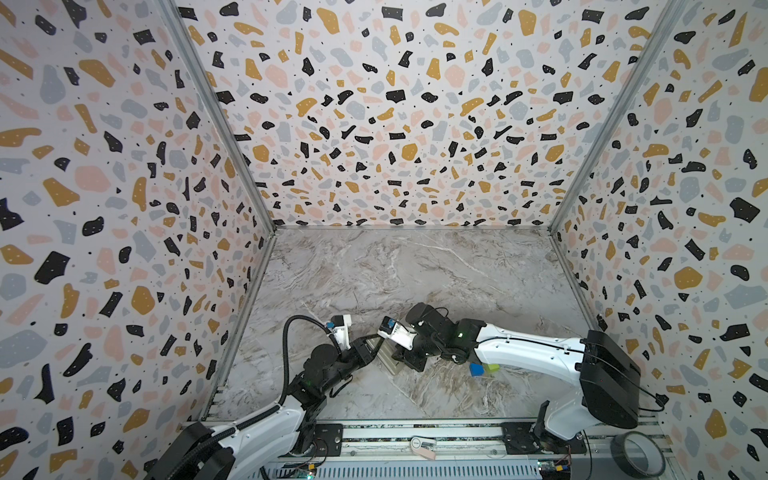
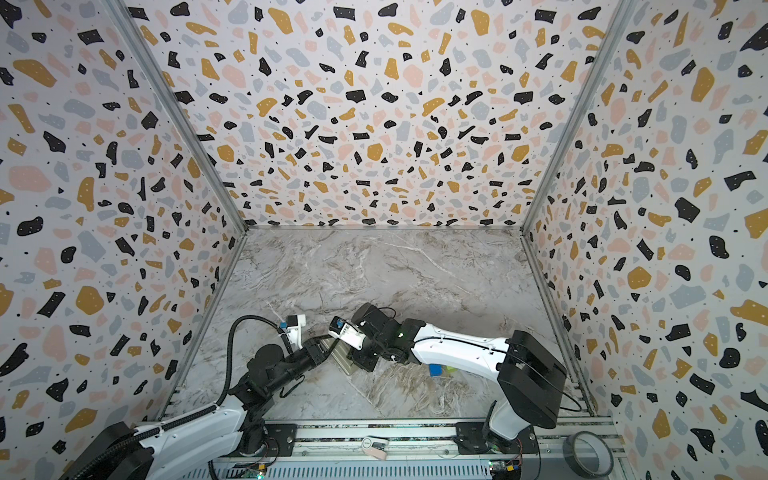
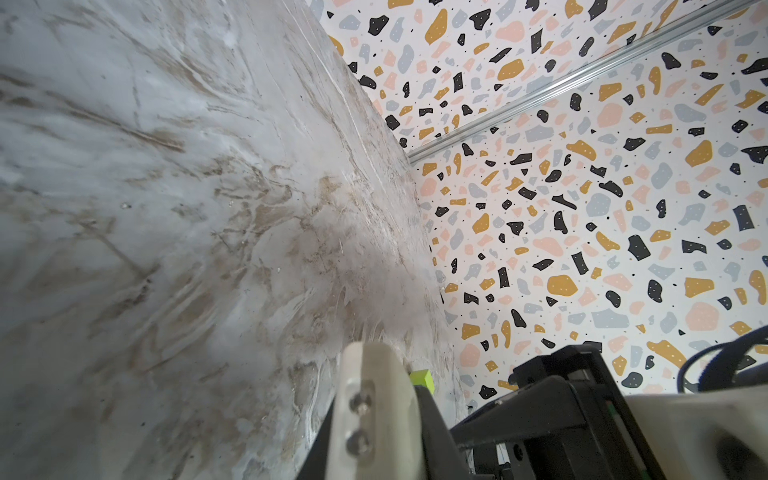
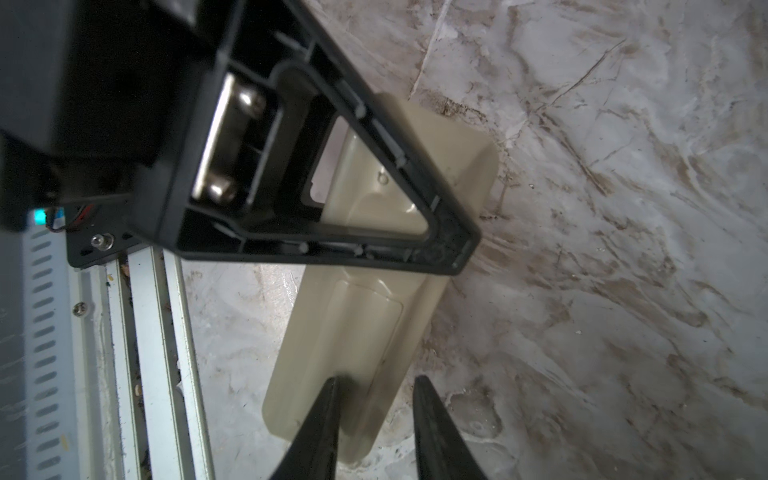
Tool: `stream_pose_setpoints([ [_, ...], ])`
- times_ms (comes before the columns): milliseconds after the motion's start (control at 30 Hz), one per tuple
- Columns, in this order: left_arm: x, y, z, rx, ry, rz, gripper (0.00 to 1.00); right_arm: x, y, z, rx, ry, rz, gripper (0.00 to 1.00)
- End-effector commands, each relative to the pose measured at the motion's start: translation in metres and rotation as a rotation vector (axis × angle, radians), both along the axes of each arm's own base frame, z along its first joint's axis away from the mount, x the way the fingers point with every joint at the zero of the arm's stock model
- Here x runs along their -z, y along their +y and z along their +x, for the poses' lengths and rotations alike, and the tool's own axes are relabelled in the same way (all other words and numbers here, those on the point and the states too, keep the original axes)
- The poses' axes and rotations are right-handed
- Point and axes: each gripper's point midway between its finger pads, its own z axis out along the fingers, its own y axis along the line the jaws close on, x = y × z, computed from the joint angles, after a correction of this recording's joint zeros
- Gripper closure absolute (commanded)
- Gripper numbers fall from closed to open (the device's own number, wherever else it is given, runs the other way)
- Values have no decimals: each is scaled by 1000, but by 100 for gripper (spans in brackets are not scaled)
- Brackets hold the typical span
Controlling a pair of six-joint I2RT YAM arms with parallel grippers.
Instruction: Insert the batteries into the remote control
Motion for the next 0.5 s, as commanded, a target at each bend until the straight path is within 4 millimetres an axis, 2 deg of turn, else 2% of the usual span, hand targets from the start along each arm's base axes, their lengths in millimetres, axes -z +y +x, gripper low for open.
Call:
stream_pose_setpoints([
  [0, -40, -7, -2, 37, -111, -107, 100, 20, -5, 2, 10, 13, -44, 68],
  [233, -49, -8, -2, 39, -117, -146, 100, 28, -10, 0, 3, 12, -71, 69],
  [333, -49, -8, -1, 35, -115, -145, 100, 20, -10, -2, -3, -7, -54, 67],
  [467, -47, -7, 1, 23, -106, -134, 100, -2, -9, -5, -9, -56, -11, 59],
])
